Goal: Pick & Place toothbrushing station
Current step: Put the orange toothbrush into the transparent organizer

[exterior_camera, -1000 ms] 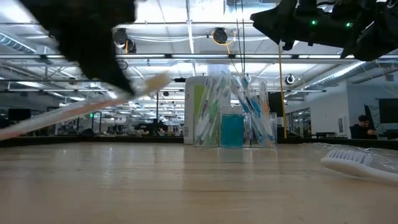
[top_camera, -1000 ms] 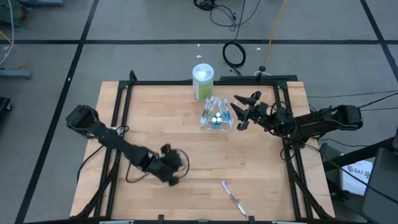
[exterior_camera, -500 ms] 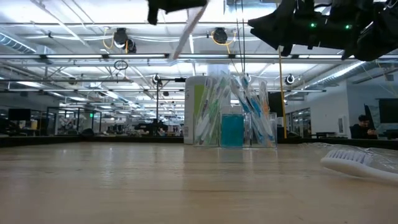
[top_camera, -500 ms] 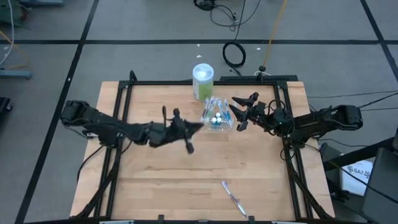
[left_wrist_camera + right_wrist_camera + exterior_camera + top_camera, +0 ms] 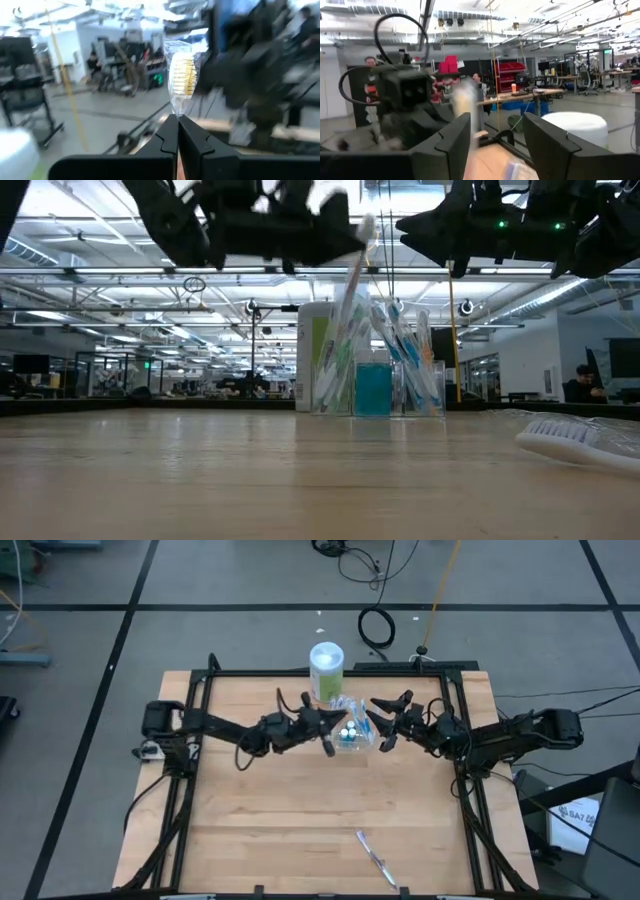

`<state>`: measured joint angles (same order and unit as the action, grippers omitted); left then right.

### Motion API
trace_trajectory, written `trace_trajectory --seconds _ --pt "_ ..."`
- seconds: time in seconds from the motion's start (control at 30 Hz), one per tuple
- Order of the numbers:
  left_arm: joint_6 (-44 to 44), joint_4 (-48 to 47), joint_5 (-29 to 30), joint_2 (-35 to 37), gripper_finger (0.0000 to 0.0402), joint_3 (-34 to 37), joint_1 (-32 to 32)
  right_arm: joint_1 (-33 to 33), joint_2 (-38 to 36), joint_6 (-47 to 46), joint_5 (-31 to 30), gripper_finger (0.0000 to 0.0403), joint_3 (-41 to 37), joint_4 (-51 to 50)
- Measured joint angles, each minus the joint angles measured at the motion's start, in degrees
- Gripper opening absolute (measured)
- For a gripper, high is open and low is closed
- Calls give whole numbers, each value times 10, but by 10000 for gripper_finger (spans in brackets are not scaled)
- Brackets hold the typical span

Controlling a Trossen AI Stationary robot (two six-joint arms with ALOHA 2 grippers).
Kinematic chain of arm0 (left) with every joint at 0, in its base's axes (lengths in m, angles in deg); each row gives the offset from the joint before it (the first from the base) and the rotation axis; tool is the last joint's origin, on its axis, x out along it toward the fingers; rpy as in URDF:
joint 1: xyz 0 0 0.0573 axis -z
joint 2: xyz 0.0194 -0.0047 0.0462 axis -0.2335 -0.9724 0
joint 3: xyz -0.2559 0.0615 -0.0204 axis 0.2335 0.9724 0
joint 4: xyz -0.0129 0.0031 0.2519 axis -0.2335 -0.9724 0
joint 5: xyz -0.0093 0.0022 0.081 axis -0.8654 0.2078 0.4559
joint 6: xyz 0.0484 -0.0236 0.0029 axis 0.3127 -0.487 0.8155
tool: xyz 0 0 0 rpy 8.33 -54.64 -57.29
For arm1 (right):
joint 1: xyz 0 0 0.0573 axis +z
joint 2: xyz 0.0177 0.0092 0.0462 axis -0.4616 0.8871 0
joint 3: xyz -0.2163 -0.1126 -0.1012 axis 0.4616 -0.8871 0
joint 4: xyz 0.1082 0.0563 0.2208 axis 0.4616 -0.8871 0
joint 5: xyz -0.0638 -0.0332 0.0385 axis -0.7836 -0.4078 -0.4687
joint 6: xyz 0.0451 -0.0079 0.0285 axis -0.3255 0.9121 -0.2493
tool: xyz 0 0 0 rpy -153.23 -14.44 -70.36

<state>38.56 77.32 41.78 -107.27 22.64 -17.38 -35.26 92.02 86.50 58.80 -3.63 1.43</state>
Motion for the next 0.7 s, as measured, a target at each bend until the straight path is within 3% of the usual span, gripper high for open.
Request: trace_trajectory --seconds 0.33,0.7 --pt "-74 98 14 -116 5 0 -20 0 0 -9 0 171 0 -49" --pt "-102 81 65 -143 10 0 -6 0 0 -26 0 171 0 -64"
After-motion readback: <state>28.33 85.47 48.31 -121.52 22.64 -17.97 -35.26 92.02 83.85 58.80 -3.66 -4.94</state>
